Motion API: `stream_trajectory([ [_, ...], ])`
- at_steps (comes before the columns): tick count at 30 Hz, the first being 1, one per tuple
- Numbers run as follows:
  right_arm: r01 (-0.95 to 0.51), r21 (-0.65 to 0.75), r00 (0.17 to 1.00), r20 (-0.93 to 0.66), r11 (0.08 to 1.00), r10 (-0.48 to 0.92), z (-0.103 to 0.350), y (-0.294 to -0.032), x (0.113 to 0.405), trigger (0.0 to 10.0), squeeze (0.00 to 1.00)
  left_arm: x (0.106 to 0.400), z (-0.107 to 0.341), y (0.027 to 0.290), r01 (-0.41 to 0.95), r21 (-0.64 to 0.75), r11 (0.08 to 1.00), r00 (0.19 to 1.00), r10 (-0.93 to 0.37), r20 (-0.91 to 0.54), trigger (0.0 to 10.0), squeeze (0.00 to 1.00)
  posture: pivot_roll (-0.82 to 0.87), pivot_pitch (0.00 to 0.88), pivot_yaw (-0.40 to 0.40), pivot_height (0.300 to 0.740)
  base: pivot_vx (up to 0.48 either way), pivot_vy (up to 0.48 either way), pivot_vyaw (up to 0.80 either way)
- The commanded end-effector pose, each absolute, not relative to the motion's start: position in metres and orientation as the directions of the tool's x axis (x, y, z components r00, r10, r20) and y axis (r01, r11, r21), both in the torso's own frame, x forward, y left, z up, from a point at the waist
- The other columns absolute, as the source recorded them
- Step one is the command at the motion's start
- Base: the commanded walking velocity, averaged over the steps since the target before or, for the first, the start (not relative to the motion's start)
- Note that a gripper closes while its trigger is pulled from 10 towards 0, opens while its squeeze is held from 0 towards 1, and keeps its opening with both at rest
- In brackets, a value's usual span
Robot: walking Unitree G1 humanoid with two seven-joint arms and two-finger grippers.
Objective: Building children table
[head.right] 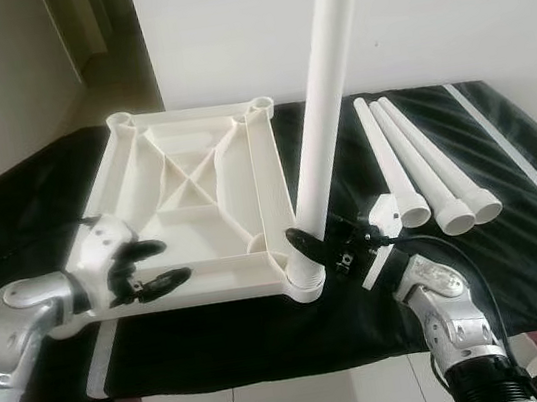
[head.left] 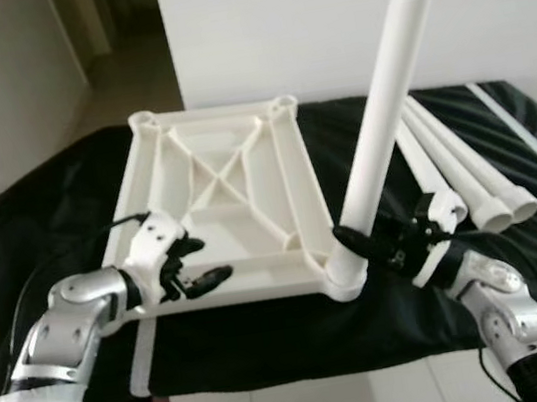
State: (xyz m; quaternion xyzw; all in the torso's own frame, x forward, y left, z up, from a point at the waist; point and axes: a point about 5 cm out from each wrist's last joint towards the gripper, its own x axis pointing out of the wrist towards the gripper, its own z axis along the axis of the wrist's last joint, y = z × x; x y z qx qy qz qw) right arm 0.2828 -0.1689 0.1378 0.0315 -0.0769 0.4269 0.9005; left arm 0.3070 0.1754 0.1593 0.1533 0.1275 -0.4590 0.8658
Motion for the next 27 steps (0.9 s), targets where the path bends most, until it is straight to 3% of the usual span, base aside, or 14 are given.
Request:
stream_trajectory([
  [1,-0.770,0.070,0.637,0.052,0.634,0.769,0.110,-0.171,0.276,10.0,0.00,0.306,0.160,0.178,0.825,0.154,0.543,0.558,-0.744,-0.368,10.0,0.00,0.12,0.019,-0.010,0.740,0.000,0.000,0.00],
  [13,-0.646,0.219,0.754,0.028,0.732,0.657,0.090,-0.181,0.272,10.0,0.00,0.307,0.163,0.179,0.822,0.163,0.546,0.565,-0.741,-0.364,10.0,0.00,0.12,0.017,-0.005,0.740,0.000,0.000,0.00],
  [20,-0.710,-0.073,0.703,-0.015,0.701,0.711,0.090,-0.167,0.260,10.0,0.00,0.310,0.166,0.178,0.820,0.172,0.546,0.569,-0.741,-0.358,10.0,0.00,0.11,0.012,0.000,0.740,0.000,0.000,0.00],
  [27,-0.710,-0.154,0.697,-0.021,0.687,0.716,0.090,-0.161,0.256,10.0,0.00,0.311,0.166,0.177,0.818,0.174,0.549,0.572,-0.741,-0.353,10.0,0.00,0.11,0.012,-0.002,0.740,0.000,0.000,0.00],
])
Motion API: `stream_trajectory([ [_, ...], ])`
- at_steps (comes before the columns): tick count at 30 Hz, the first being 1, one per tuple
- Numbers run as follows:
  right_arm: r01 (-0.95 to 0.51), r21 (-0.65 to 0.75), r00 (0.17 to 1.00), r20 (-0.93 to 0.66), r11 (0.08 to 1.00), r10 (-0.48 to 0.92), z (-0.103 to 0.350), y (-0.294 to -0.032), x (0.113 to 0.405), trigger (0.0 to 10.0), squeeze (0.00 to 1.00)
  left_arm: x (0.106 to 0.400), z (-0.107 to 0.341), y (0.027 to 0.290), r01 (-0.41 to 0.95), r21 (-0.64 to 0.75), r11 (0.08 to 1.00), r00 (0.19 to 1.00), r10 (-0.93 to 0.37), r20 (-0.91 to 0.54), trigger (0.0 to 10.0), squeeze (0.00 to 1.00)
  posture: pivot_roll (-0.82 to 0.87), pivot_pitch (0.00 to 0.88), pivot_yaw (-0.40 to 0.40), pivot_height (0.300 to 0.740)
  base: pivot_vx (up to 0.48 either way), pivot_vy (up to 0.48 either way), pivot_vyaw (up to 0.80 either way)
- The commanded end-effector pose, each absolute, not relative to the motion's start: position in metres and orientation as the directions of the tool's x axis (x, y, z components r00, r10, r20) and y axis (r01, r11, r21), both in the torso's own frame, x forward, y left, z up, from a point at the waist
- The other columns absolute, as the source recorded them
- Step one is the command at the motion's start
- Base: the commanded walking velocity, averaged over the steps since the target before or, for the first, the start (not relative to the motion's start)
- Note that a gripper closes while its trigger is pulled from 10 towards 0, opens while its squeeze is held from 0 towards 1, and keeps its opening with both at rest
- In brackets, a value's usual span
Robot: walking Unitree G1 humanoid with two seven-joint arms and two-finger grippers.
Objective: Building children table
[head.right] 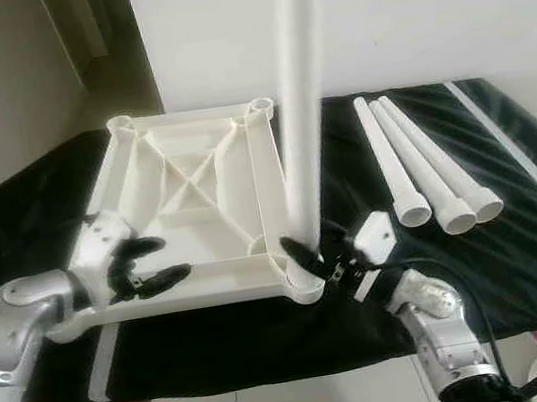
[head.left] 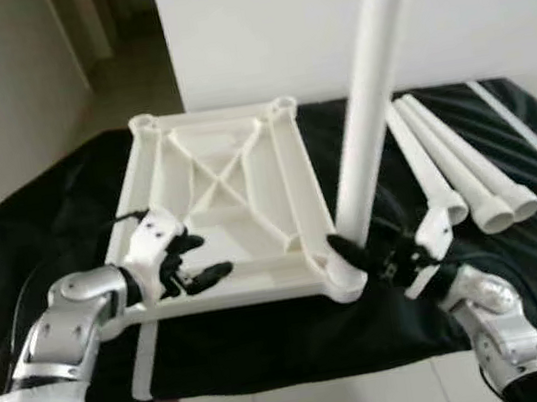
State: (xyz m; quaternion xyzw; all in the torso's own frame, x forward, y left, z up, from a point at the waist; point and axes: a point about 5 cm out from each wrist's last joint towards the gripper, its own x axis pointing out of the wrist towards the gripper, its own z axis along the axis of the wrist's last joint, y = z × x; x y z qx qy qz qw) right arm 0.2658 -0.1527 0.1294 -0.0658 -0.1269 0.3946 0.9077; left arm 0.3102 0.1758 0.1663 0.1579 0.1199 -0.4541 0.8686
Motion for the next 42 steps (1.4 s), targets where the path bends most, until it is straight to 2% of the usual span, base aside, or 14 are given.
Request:
stream_trajectory([
  [1,-0.710,-0.154,0.697,-0.021,0.687,0.716,0.090,-0.161,0.256,10.0,0.00,0.311,0.166,0.177,0.818,0.174,0.549,0.572,-0.741,-0.353,10.0,0.00,0.11,0.012,-0.002,0.740,0.000,0.000,0.00],
  [12,-0.706,-0.250,0.692,-0.042,0.663,0.721,0.084,-0.159,0.249,10.0,0.00,0.311,0.166,0.179,0.817,0.171,0.551,0.573,-0.738,-0.356,10.0,0.00,0.10,0.021,-0.005,0.740,0.000,0.000,0.00],
  [16,-0.664,-0.223,0.728,0.024,0.714,0.685,0.085,-0.164,0.248,10.0,0.00,0.310,0.166,0.179,0.815,0.172,0.553,0.575,-0.737,-0.355,10.0,0.00,0.11,0.022,-0.004,0.740,0.000,0.000,0.00],
  [18,-0.599,-0.116,0.787,0.095,0.792,0.609,0.082,-0.170,0.246,10.0,0.00,0.311,0.166,0.182,0.811,0.175,0.558,0.580,-0.732,-0.357,10.0,0.00,0.11,0.024,-0.001,0.740,0.000,0.000,0.00],
  [21,-0.565,-0.047,0.816,0.116,0.824,0.566,0.080,-0.171,0.245,10.0,0.00,0.311,0.167,0.183,0.809,0.178,0.560,0.583,-0.729,-0.358,10.0,0.00,0.11,0.023,0.002,0.740,0.000,0.000,0.00],
  [26,-0.530,0.021,0.841,0.142,0.848,0.522,0.080,-0.171,0.246,10.0,0.00,0.312,0.168,0.183,0.809,0.182,0.559,0.584,-0.729,-0.358,10.0,0.00,0.11,0.022,0.004,0.740,0.000,0.000,0.00],
  [28,-0.498,0.088,0.863,0.147,0.863,0.483,0.077,-0.171,0.246,10.0,0.00,0.313,0.169,0.182,0.810,0.185,0.557,0.583,-0.729,-0.358,10.0,0.00,0.11,0.021,0.008,0.740,0.000,0.000,0.00],
  [37,-0.431,0.192,0.902,0.119,0.882,0.415,0.071,-0.174,0.250,10.0,0.00,0.314,0.171,0.183,0.809,0.193,0.555,0.585,-0.728,-0.357,10.0,0.00,0.11,0.019,0.012,0.740,0.000,0.000,0.00],
  [41,-0.416,0.144,0.909,0.032,0.898,0.416,0.068,-0.174,0.257,10.0,0.00,0.314,0.172,0.184,0.809,0.196,0.555,0.586,-0.728,-0.357,10.0,0.00,0.11,0.018,0.013,0.740,0.000,0.000,0.00],
  [42,-0.430,0.061,0.902,-0.010,0.901,0.431,0.070,-0.173,0.260,10.0,0.00,0.314,0.172,0.184,0.809,0.196,0.555,0.585,-0.728,-0.357,10.0,0.00,0.11,0.017,0.012,0.740,0.000,0.000,0.00],
])
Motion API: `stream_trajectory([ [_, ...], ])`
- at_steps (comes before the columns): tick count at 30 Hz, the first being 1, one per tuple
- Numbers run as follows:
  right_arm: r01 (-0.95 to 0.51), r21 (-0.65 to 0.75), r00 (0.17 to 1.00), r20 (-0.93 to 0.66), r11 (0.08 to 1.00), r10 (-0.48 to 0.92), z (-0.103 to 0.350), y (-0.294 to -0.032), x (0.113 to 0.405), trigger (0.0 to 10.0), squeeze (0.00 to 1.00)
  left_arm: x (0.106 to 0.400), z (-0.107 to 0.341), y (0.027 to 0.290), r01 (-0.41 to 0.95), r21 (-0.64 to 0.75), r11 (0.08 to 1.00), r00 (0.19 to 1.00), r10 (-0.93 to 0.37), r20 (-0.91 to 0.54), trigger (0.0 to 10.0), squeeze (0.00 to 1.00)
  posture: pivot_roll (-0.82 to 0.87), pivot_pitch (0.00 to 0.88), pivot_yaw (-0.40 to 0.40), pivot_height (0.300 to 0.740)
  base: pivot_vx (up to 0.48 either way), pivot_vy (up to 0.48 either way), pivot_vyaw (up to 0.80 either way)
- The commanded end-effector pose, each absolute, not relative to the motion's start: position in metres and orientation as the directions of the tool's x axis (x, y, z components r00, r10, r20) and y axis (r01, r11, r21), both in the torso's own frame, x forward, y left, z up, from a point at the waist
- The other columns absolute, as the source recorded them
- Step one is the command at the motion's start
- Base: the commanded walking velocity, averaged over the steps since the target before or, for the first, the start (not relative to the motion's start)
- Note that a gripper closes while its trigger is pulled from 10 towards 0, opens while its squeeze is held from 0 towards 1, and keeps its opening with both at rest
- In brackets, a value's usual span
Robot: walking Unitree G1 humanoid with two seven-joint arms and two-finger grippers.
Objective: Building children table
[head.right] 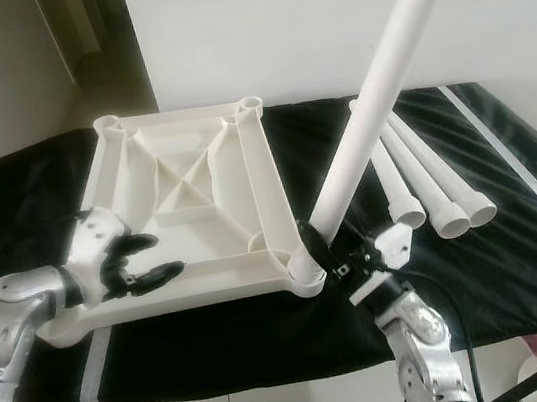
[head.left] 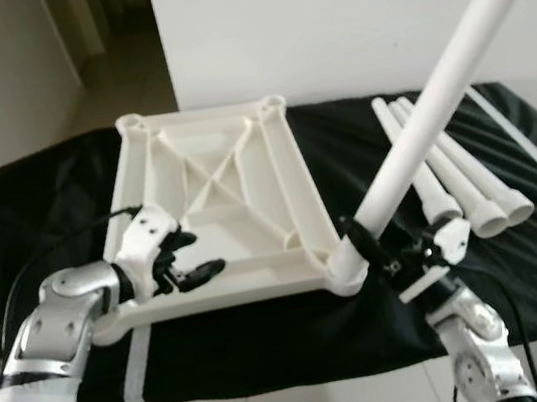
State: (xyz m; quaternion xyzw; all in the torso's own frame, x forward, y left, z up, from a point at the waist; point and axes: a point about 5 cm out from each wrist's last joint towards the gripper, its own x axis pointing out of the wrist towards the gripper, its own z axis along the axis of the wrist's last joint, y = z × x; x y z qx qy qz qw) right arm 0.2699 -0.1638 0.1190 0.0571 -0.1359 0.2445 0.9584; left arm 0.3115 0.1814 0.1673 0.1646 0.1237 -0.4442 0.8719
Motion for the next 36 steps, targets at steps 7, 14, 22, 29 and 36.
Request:
stream_trajectory([
  [7,-0.508,-0.265,0.860,-0.100,0.819,0.501,0.075,-0.172,0.264,10.0,0.00,0.314,0.171,0.183,0.810,0.195,0.553,0.584,-0.729,-0.357,10.0,0.00,0.11,0.016,0.007,0.740,0.000,0.000,0.00],
  [14,-0.357,-0.024,0.933,-0.070,0.934,0.354,0.074,-0.185,0.267,10.0,0.00,0.313,0.171,0.183,0.807,0.196,0.557,0.588,-0.727,-0.354,10.0,0.00,0.11,0.012,-0.003,0.740,0.000,0.000,0.00],
  [22,-0.220,0.120,0.968,-0.099,0.968,0.232,0.073,-0.190,0.271,10.0,0.00,0.313,0.170,0.184,0.804,0.196,0.562,0.592,-0.723,-0.356,10.0,0.00,0.11,0.006,-0.003,0.740,0.000,0.000,0.00],
  [29,-0.164,0.223,0.968,-0.151,0.961,0.200,0.074,-0.197,0.279,10.0,0.00,0.315,0.171,0.181,0.809,0.202,0.552,0.586,-0.728,-0.355,10.0,0.00,0.10,0.000,-0.001,0.740,0.000,0.000,0.00],
  [36,-0.133,0.242,0.943,-0.267,0.961,0.198,0.070,-0.203,0.282,10.0,0.00,0.315,0.171,0.182,0.808,0.206,0.551,0.587,-0.727,-0.355,10.0,0.00,0.10,0.000,0.003,0.740,0.000,0.000,0.00],
])
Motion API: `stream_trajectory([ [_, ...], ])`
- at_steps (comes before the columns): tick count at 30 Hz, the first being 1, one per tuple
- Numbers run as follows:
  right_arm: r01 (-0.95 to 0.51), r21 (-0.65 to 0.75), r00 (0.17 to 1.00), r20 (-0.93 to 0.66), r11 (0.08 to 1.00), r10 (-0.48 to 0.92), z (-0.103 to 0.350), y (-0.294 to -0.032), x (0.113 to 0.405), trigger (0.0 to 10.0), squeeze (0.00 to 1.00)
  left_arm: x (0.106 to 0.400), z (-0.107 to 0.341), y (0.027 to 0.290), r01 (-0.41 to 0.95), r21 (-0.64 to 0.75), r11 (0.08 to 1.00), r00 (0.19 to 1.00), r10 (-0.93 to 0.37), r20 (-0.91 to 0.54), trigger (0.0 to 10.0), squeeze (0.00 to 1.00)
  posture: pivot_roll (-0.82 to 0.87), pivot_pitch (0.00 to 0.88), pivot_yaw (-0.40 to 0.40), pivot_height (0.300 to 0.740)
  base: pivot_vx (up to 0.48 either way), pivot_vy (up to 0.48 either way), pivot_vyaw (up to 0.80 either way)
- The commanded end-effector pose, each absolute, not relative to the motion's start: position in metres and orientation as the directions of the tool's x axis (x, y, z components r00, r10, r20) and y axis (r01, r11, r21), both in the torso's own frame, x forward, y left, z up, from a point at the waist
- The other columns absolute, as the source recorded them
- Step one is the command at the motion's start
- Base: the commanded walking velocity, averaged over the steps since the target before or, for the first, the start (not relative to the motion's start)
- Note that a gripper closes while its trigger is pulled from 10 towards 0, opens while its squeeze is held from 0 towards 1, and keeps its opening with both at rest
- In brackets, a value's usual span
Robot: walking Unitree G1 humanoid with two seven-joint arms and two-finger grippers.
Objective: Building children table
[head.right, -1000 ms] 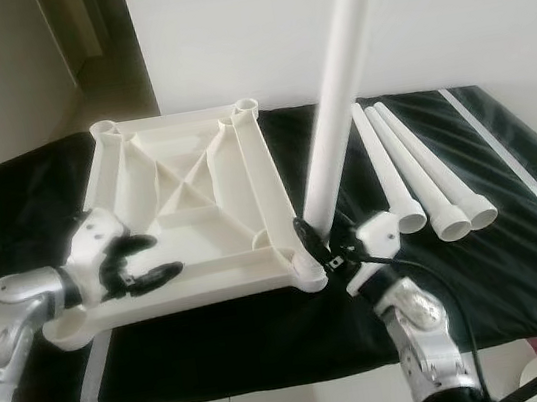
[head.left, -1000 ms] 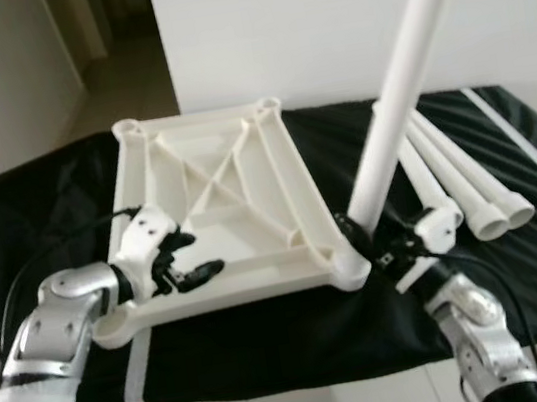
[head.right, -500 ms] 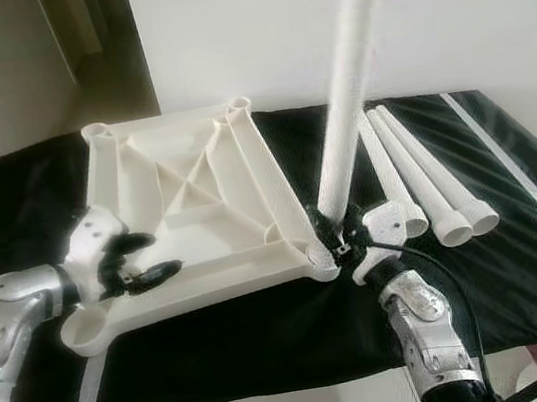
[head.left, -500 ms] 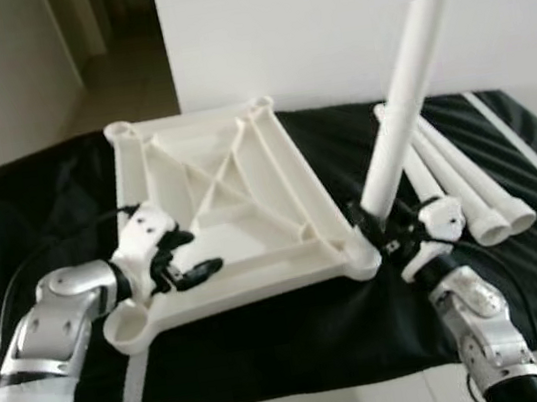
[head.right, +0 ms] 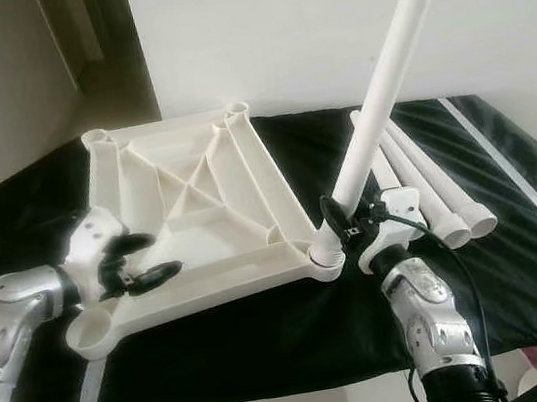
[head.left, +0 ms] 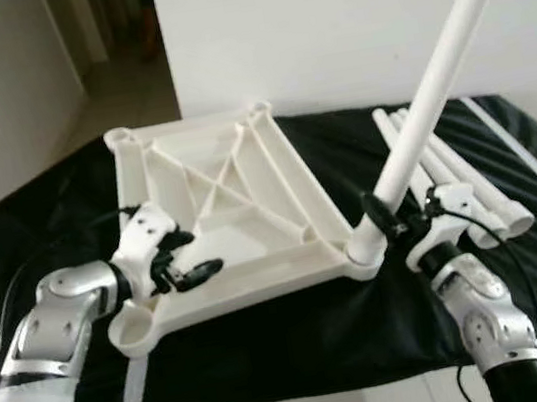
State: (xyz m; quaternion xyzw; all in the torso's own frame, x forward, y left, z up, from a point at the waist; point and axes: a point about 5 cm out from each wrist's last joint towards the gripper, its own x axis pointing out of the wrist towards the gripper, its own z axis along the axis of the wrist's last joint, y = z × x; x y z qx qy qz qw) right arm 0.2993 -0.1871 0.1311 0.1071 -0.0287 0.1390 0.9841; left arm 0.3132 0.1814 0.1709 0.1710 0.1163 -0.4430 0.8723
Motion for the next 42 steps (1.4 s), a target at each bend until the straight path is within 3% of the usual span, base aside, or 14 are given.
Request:
stream_trajectory([
  [1,-0.138,0.215,0.936,-0.292,0.967,0.198,0.070,-0.206,0.284,10.0,0.00,0.315,0.171,0.182,0.808,0.207,0.552,0.587,-0.727,-0.356,10.0,0.00,0.10,0.000,0.003,0.740,0.000,0.000,0.00],
  [2,-0.142,0.194,0.931,-0.306,0.971,0.197,0.071,-0.208,0.285,10.0,0.00,0.316,0.171,0.182,0.808,0.207,0.552,0.588,-0.727,-0.356,10.0,0.00,0.10,0.000,0.003,0.740,0.000,0.000,0.00],
  [3,-0.192,0.077,0.934,-0.290,0.978,0.206,0.075,-0.209,0.286,10.0,0.00,0.316,0.172,0.182,0.808,0.208,0.552,0.588,-0.727,-0.354,10.0,0.00,0.10,0.000,0.002,0.740,0.000,0.000,0.00],
  [5,-0.192,0.077,0.934,-0.290,0.978,0.206,0.075,-0.209,0.286,10.0,0.00,0.316,0.172,0.182,0.808,0.208,0.552,0.588,-0.727,-0.354,10.0,0.00,0.10,0.000,0.002,0.740,0.000,0.000,0.00],
  [7,-0.259,-0.038,0.931,-0.277,0.965,0.238,0.077,-0.208,0.285,10.0,0.00,0.316,0.172,0.181,0.807,0.209,0.552,0.589,-0.728,-0.352,10.0,0.00,0.10,0.000,-0.001,0.740,0.000,0.000,0.00],
  [15,-0.326,-0.174,0.927,-0.252,0.929,0.278,0.067,-0.197,0.274,10.0,0.00,0.315,0.172,0.182,0.804,0.212,0.555,0.593,-0.726,-0.349,10.0,0.00,0.10,0.000,-0.005,0.740,0.000,0.000,0.00],
  [20,-0.304,-0.154,0.936,-0.230,0.940,0.265,0.063,-0.197,0.268,10.0,0.00,0.315,0.172,0.182,0.803,0.214,0.557,0.595,-0.724,-0.349,10.0,0.00,0.10,0.000,-0.005,0.740,0.000,0.000,0.00],
  [24,-0.257,-0.101,0.965,-0.077,0.961,0.250,0.068,-0.196,0.257,10.0,0.00,0.315,0.173,0.183,0.801,0.217,0.558,0.598,-0.723,-0.347,10.0,0.00,0.10,0.000,-0.005,0.740,0.000,0.000,0.00],
  [32,-0.154,-0.009,0.988,0.029,0.988,0.154,0.062,-0.203,0.240,10.0,0.00,0.316,0.175,0.183,0.799,0.222,0.559,0.601,-0.721,-0.345,10.0,0.00,0.09,0.006,0.007,0.740,0.000,0.000,0.00],
  [42,-0.075,0.129,0.997,0.022,0.989,0.073,0.053,-0.206,0.237,10.0,0.00,0.318,0.176,0.184,0.799,0.223,0.559,0.601,-0.720,-0.347,10.0,0.00,0.09,0.014,0.020,0.740,0.000,0.000,0.00],
])
